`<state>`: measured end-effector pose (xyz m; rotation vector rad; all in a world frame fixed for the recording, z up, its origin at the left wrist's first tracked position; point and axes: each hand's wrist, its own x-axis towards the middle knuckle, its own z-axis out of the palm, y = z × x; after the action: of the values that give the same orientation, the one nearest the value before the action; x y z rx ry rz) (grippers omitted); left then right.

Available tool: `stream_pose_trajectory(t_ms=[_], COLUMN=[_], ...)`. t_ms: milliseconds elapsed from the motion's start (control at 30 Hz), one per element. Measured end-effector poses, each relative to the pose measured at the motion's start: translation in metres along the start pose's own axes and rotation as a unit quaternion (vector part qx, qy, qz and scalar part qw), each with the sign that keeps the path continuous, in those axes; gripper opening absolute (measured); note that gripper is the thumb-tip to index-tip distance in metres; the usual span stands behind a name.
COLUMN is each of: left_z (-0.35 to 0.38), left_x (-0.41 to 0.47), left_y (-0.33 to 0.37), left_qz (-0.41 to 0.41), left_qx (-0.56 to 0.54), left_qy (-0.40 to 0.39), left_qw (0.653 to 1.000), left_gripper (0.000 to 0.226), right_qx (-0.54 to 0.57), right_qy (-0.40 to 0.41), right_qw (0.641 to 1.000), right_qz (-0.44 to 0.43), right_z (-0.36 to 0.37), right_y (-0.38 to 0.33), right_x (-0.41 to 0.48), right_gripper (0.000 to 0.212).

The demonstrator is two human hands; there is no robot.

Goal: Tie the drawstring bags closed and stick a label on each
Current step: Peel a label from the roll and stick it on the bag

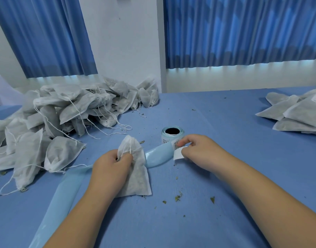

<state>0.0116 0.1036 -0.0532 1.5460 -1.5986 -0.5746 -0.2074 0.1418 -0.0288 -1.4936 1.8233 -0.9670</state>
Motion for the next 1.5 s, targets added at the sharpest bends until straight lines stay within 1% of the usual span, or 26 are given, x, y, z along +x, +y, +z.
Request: stream_pose_trajectory(t_ms=[133,200,267,367,467,567,633,700,767,867,933,1000,1067,1133,1233,1300,1367,1433,1500], left_z=[-0.001,-0.002,-0.003,-0.001,0.007,0.019,0.027,0.035,0.045,0.059,0.067,0.072,0.075,0.074,0.072,0.072,0.073,0.072,0.070], left_x=[-0.001,-0.003,-0.006,-0.011,-0.012,-0.009,-0.007,-0.005,0.001,0.011,0.013,0.013,0.014,0.013,0.014,0.013,0.010,0.009,0.010], left_y=[0.000,0.001,0.005,0.016,0.036,0.059,0.076,0.091,0.101,0.107,0.106,0.102,0.096,0.093,0.090,0.090,0.091,0.091,0.090], left_qz=[0.006,0.020,0.043,0.082,0.121,0.137,0.134,0.132,0.128,0.099,0.081,0.065,0.052,0.049,0.041,0.039,0.036,0.026,0.016], left_qx=[-0.024,-0.057,-0.097,-0.144,-0.134,-0.107,-0.114,-0.123,-0.112,-0.145,-0.164,-0.186,-0.209,-0.223,-0.230,-0.229,-0.235,-0.241,-0.244], left_qy=[-0.002,-0.011,-0.024,-0.045,-0.086,-0.151,-0.208,-0.249,-0.276,-0.328,-0.353,-0.370,-0.393,-0.419,-0.432,-0.433,-0.439,-0.450,-0.462], left_qw=[1.000,0.998,0.994,0.985,0.980,0.973,0.962,0.952,0.946,0.928,0.918,0.908,0.894,0.879,0.871,0.871,0.867,0.860,0.852], left_gripper=[0.035,0.033,0.028,0.022,0.020,0.029,0.034,0.030,0.027,0.020,0.021,0.019,0.020,0.013,0.028,0.023,0.010,0.009,0.014], right_qx=[0.022,0.077,0.168,0.296,0.386,0.435,0.446,0.454,0.465,0.461,0.441,0.421,0.396,0.360,0.306,0.243,0.166,0.127,0.099], right_qy=[0.008,-0.001,-0.041,-0.131,-0.207,-0.246,-0.248,-0.218,-0.166,-0.076,-0.021,0.013,0.042,0.067,0.103,0.129,0.150,0.157,0.172], right_qw=[1.000,0.997,0.984,0.941,0.887,0.845,0.834,0.837,0.845,0.866,0.882,0.894,0.907,0.922,0.936,0.947,0.954,0.953,0.947], right_qz=[-0.001,-0.020,-0.046,-0.097,-0.148,-0.191,-0.209,-0.214,-0.206,-0.179,-0.163,-0.149,-0.133,-0.126,-0.141,-0.166,-0.198,-0.227,-0.252], right_z=[-0.014,-0.020,-0.025,-0.032,-0.037,-0.043,-0.047,-0.050,-0.051,-0.056,-0.060,-0.061,-0.060,-0.057,-0.052,-0.048,-0.045,-0.044,-0.045], right_y=[-0.002,-0.006,-0.012,-0.020,-0.026,-0.030,-0.030,-0.028,-0.025,-0.017,-0.012,-0.008,-0.005,-0.005,-0.005,-0.004,-0.002,0.001,0.006], right_x=[-0.004,-0.009,-0.015,-0.025,-0.033,-0.039,-0.039,-0.036,-0.031,-0.023,-0.018,-0.014,-0.010,-0.009,-0.009,-0.010,-0.011,-0.013,-0.017], right_gripper=[0.021,0.026,0.029,0.027,0.033,0.032,0.030,0.029,0.029,0.027,0.023,0.016,0.021,0.020,0.024,0.029,0.030,0.030,0.028])
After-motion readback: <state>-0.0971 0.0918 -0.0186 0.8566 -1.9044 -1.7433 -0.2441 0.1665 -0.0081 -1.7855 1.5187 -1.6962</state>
